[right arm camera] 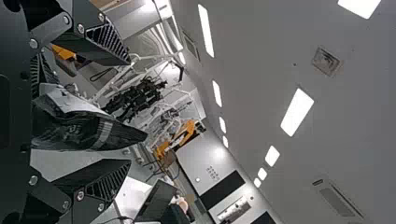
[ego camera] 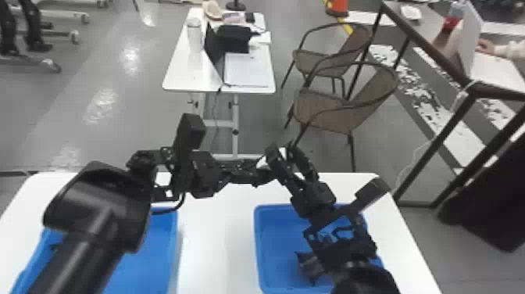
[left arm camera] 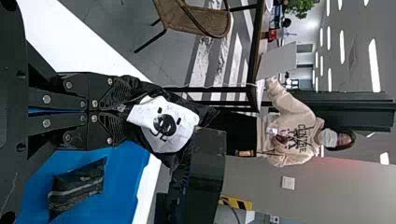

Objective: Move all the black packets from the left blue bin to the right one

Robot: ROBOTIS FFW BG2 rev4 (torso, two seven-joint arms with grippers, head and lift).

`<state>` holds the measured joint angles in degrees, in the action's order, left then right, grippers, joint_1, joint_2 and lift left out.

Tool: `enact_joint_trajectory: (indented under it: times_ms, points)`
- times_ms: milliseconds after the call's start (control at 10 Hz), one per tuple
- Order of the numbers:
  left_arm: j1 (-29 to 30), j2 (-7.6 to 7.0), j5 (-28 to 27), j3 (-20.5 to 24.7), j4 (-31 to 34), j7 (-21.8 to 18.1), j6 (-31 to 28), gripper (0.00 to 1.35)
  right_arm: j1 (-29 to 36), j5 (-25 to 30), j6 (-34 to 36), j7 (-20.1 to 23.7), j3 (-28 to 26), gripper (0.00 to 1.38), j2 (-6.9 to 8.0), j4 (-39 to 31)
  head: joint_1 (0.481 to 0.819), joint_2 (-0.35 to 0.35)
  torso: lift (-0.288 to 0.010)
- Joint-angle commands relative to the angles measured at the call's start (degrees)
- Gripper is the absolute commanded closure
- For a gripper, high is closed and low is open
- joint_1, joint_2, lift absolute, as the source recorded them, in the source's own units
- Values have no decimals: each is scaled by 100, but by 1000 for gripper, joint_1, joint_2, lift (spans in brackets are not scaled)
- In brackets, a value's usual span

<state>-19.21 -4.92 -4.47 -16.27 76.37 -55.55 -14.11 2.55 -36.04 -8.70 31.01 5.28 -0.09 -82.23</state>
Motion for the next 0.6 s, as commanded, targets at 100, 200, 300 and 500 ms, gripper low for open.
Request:
enact_joint_trajectory:
  times_ms: [100, 200, 300, 500]
  points:
    - [-22, 44, 254, -87, 0, 0, -30, 1208, -70, 168, 176, -34, 8, 381, 14, 58, 695, -135, 0]
    - [-13, 44, 324, -87, 0, 9, -48, 1208, -79, 264, 202, -78, -1, 774, 14, 40, 695, -138, 0]
    - [-13, 44, 377, -96, 0, 17, -65, 1208, -8, 317, 88, -333, -1, 1029, 14, -48, 695, -140, 0]
    - [-13, 44, 456, -122, 0, 70, -65, 1208, 0, 440, -35, -394, -36, 1070, 14, -65, 695, -150, 0]
